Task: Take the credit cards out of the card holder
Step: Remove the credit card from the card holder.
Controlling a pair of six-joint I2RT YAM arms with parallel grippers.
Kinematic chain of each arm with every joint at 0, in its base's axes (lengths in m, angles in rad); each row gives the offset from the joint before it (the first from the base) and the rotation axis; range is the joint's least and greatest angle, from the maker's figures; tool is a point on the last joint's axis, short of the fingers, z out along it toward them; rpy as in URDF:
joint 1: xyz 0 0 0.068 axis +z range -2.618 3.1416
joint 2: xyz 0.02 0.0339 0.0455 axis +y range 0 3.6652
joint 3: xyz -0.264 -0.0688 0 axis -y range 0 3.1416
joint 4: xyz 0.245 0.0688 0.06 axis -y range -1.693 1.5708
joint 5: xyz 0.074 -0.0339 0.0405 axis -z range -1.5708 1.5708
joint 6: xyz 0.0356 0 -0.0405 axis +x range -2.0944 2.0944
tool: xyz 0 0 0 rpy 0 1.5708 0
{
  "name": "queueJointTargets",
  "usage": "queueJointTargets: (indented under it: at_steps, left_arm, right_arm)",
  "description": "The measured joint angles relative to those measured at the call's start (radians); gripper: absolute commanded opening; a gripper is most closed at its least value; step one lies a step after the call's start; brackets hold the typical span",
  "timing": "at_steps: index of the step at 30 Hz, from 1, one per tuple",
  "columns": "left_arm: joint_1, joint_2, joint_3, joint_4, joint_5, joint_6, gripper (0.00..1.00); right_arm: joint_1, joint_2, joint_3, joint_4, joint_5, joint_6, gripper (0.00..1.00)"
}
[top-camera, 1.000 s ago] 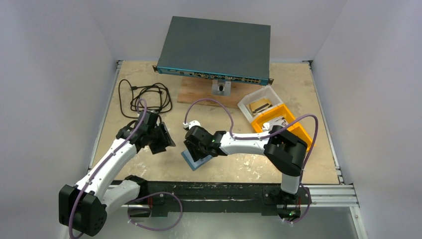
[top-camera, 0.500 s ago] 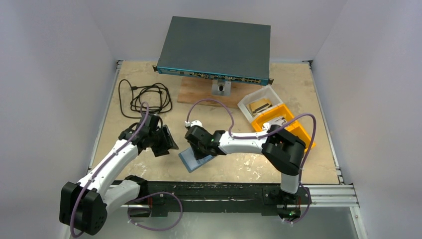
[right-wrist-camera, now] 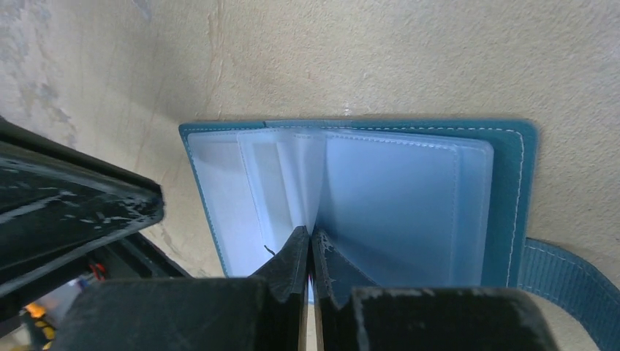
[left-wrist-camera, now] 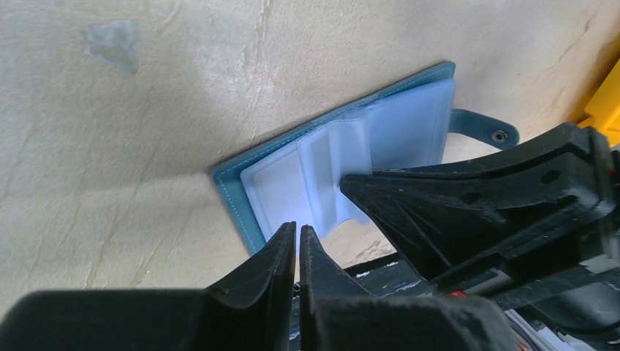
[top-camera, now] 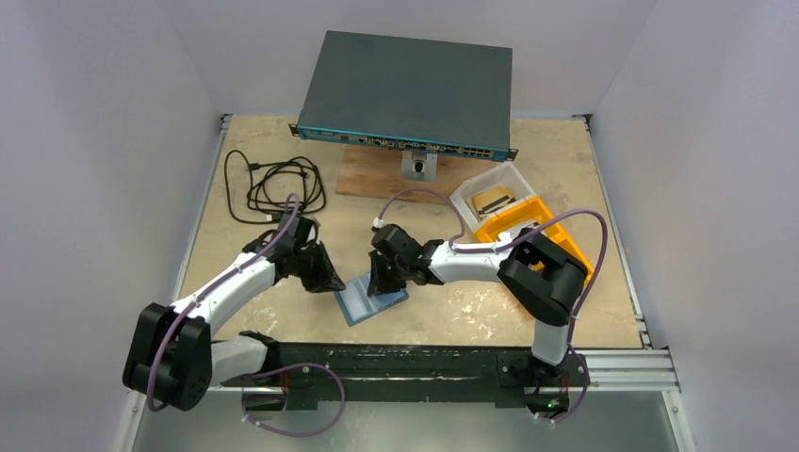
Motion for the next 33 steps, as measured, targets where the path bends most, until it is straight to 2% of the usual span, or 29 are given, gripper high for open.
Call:
queueJointTargets:
  at_steps: [2, 8, 13, 18, 33]
  left_arm:
    - [-0.013, 0.035, -0.006, 0.027, 0.010, -0.001, 0.00]
    - [-0.061, 0.137, -0.028, 0.110, 0.031, -0.011, 0.00]
    - [-0.069, 0.203, -0.033, 0.133, 0.050, -0.030, 0.00]
    - [-0.069, 0.229, -0.026, 0.143, 0.071, -0.039, 0.00]
    - [-0.069, 0.254, 0.001, 0.120, 0.074, -0.038, 0.00]
  right_arm:
    - [-0.012, -0.005, -0.022, 0.031, -0.025, 0.021, 0.00]
    - [-0.035, -0.016, -0.074, 0.105, -0.070, 0.072, 0.00]
    - [-0.040, -0.038, -0.097, 0.113, -0.066, 0.083, 0.13]
    - [-0.041, -0.068, -0.097, 0.083, -0.024, 0.075, 0.22]
    - [-0.035, -0.111, -0.088, -0.035, 0.093, 0.015, 0.18]
